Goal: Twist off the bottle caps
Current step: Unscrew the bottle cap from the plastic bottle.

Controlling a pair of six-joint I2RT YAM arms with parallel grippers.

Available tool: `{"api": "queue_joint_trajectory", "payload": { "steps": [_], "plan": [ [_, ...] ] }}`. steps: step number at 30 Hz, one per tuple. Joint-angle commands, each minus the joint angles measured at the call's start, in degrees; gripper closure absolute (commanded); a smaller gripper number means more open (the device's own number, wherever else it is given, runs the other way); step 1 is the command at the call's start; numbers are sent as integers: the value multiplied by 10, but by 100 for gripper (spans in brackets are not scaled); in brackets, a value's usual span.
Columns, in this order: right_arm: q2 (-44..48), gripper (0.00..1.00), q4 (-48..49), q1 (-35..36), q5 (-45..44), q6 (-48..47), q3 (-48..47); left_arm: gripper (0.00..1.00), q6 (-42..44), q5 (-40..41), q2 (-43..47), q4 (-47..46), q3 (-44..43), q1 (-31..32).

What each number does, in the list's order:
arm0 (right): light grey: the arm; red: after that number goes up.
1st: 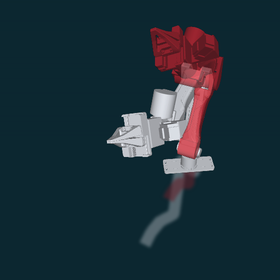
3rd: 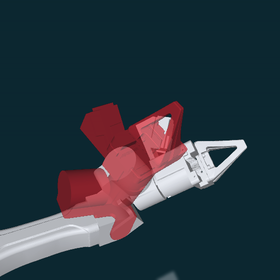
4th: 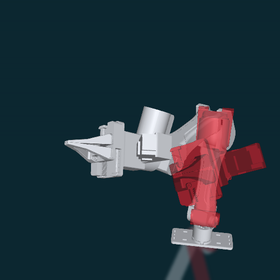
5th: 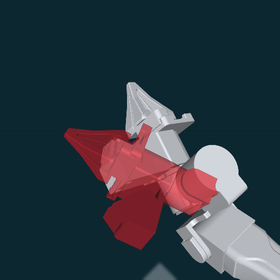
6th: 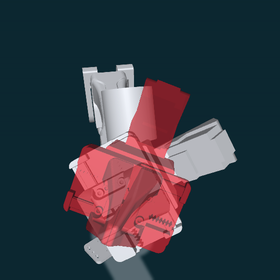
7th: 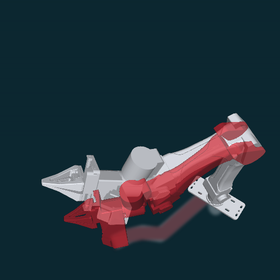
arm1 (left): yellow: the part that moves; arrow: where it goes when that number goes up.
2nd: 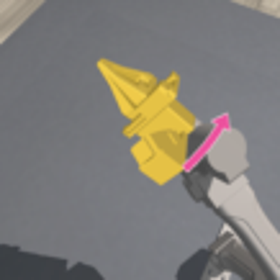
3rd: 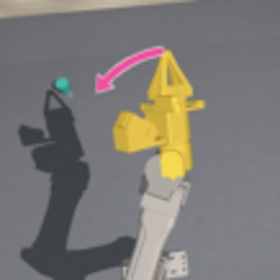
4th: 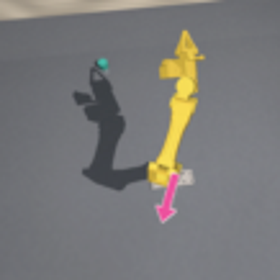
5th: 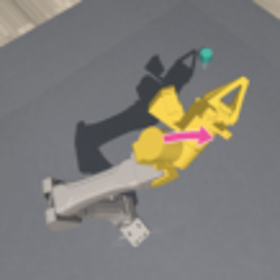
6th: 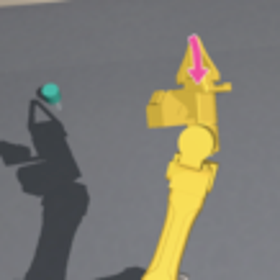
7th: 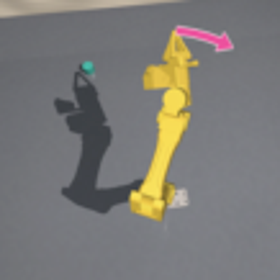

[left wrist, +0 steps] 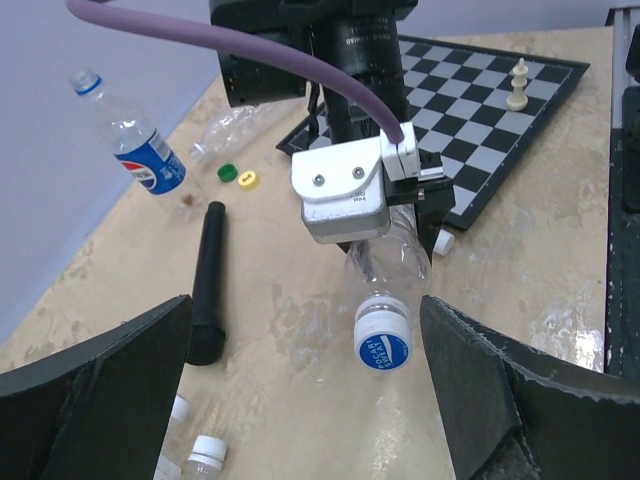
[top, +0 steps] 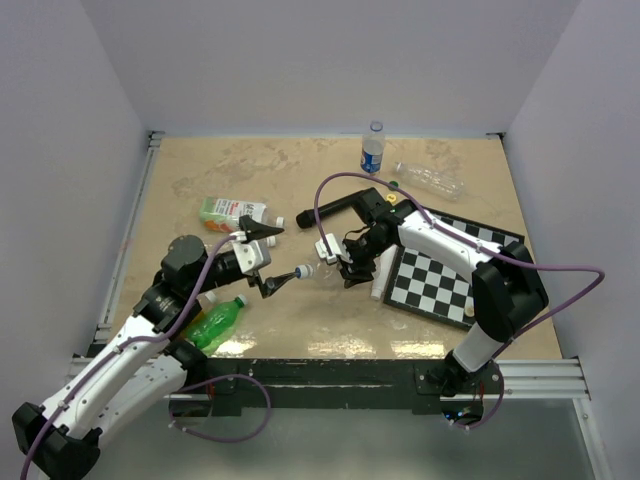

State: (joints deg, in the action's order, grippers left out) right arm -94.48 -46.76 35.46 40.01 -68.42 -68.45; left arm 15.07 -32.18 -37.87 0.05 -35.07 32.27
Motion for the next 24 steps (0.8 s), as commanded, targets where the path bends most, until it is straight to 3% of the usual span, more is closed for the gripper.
{"api": "queue_joint_trajectory", "payload": {
  "steps": [1,13,24],
  "plan": [
    [24,91,-8,0,17,-11,-20,0,26,-36,-16,-21,-24,-1],
    [24,91,-8,0,17,-14,-19,0,33,-49,-20,-47,5,-1],
    [25,91,-8,0,19,-14,-18,12,67,-104,-74,-59,1,-2]
  ]
}}
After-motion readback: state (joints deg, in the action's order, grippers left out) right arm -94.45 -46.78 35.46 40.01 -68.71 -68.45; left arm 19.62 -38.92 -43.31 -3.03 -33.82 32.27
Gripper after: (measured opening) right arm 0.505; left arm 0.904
